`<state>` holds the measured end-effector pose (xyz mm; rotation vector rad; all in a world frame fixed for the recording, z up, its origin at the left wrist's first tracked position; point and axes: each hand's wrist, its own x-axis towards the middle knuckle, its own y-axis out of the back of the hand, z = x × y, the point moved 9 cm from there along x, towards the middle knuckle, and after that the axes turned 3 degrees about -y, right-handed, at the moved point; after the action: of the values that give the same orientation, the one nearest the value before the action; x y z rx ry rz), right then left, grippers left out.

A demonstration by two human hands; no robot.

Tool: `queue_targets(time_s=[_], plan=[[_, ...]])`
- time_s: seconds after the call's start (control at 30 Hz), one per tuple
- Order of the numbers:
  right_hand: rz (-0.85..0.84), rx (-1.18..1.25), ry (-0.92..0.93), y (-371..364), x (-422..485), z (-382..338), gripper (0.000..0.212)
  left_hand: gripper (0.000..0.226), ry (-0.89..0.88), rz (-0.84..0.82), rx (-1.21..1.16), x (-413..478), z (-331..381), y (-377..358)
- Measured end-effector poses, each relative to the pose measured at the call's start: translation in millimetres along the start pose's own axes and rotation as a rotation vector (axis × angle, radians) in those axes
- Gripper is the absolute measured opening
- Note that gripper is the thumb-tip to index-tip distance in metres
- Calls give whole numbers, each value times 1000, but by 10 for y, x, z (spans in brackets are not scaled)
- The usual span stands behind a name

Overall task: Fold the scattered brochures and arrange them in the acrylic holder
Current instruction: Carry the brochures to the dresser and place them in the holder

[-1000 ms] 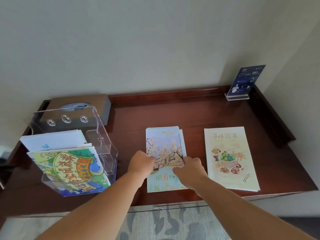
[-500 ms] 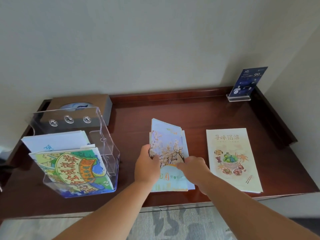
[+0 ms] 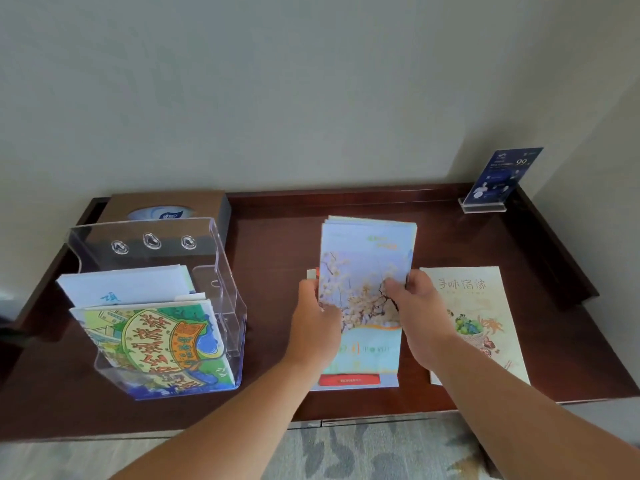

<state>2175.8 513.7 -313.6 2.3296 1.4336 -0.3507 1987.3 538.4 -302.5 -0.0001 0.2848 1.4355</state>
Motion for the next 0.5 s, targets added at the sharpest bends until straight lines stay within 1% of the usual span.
queue_targets(time_s=[0.07,0.13,0.2,0.27,0.37,0.5], plan=[[-54,73,133,-64,-55,-280,9,32,-24,38,-73,81,113,43],[-96,101,231,-107,-116,-493,17,32,-70,51,-108,160,226,71],[-94,46,278,-110,-166,-572,17,38,-114,51,-109,201,306,86],[-94,-40,273,-122,-196,-482,16,42,-123,56,-100,192,289,94],[-89,-136,220,-140,-223,-242,12,38,-120,54,-90,132,215,65],[-40,-164,233,-91,-182,-288,11,39,-167,42,-91,113,335,37]])
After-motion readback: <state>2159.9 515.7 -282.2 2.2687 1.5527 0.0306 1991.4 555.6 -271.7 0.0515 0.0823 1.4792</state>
